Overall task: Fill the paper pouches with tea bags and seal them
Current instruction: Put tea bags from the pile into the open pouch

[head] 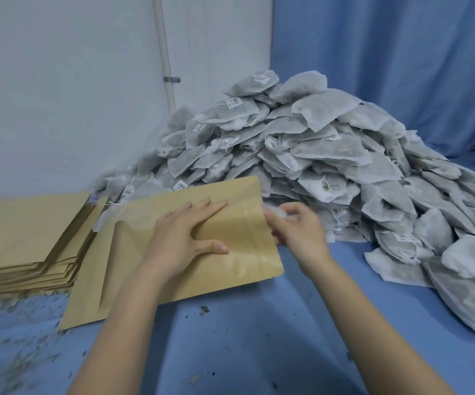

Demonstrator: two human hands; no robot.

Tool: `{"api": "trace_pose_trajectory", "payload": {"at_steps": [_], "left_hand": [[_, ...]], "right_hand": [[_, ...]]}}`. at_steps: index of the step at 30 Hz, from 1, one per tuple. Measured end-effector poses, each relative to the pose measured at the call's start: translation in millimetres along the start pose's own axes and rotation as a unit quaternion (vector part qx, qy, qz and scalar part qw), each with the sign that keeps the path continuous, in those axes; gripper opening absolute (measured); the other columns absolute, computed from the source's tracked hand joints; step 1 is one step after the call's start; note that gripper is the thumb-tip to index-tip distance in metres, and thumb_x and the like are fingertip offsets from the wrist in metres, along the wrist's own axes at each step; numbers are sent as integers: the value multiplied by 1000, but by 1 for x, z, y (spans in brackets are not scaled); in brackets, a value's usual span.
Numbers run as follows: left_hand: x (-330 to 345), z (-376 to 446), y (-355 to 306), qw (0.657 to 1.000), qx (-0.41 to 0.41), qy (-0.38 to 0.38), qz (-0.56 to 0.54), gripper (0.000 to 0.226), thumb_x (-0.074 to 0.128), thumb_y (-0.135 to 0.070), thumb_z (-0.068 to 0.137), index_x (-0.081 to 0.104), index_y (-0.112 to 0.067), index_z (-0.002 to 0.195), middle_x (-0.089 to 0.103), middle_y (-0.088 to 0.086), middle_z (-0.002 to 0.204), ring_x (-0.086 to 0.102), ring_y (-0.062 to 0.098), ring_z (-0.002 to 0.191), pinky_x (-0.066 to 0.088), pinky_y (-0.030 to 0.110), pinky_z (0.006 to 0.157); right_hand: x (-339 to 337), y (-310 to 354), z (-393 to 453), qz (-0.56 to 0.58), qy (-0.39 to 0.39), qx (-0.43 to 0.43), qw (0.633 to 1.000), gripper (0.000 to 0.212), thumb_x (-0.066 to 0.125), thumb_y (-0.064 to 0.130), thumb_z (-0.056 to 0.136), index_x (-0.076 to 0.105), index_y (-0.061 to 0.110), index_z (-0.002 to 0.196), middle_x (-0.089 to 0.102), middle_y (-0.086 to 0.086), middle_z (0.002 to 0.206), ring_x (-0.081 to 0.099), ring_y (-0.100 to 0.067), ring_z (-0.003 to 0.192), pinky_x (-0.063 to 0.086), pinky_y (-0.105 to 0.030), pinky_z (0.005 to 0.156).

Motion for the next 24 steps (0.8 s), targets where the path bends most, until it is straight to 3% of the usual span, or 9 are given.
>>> {"api": "trace_pose_trajectory", "payload": {"at_steps": [3,5,7,11,14,17,19,21,24], "left_hand": [[-1,1,1,1000,6,10,22,86,81,-42,61,32,-55,131,33,-13,150,21,15,143,14,40,116],[-1,2,4,999,3,12,45,86,79,-45,62,28,-56,131,32,-13,151,21,16,143,12,40,116],[2,3,7,997,1,16,71,86,77,-47,63,24,-57,130,30,-13,152,20,17,143,10,40,115],[11,5,11,995,-2,33,93,86,76,-50,64,21,-59,129,28,-13,153,19,18,143,10,40,115],[13,6,14,995,-1,39,92,85,76,-50,63,22,-61,128,28,-13,152,19,18,144,10,40,115],[13,6,15,996,-1,38,85,84,77,-51,63,23,-61,127,28,-13,152,19,18,144,9,40,115],[12,6,15,995,-3,37,89,84,76,-52,63,24,-60,128,28,-13,152,19,18,143,9,40,115],[12,6,16,995,-6,33,91,85,75,-52,63,23,-59,129,28,-13,153,19,19,143,9,40,115],[10,6,15,996,-7,24,90,86,75,-51,63,21,-58,129,28,-12,153,19,20,144,9,42,115]], "right_hand": [[24,-9,-2,-147,154,9,977,40,50,26,91,51,-12,82,47,-20,68,39,-16,65,29,-30,64],[10,-6,4,-229,90,-44,968,46,48,36,93,55,-5,73,55,-17,69,45,-24,63,34,-33,62],[-16,-6,9,-312,-35,-103,944,26,51,30,92,71,13,88,67,-8,90,59,-22,83,41,-30,71],[-37,-31,21,-600,-35,-167,781,62,54,10,82,39,31,139,35,0,144,32,-23,126,31,-32,100],[-36,-43,25,-661,-34,-194,724,64,50,13,88,27,36,143,40,9,138,31,-20,122,24,-31,95],[-38,-36,21,-594,-85,-269,754,45,53,3,85,60,25,123,58,-2,111,46,-28,106,34,-34,82],[-44,-23,12,-449,-137,-292,834,26,61,6,83,69,18,105,63,-2,97,53,-25,93,41,-33,73],[-53,-9,5,-248,-203,-252,913,5,62,25,87,62,26,82,57,11,73,52,-8,71,38,-25,63],[-54,-2,6,55,-216,-123,967,31,61,36,87,41,22,67,48,8,61,57,-8,49,44,-26,52]]}}
Point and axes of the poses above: each hand's wrist, its own z-axis towards the middle knuckle, its own x-axis out of the palm, y = z × x, the point moved 5 cm from there along z, towards the middle knuckle
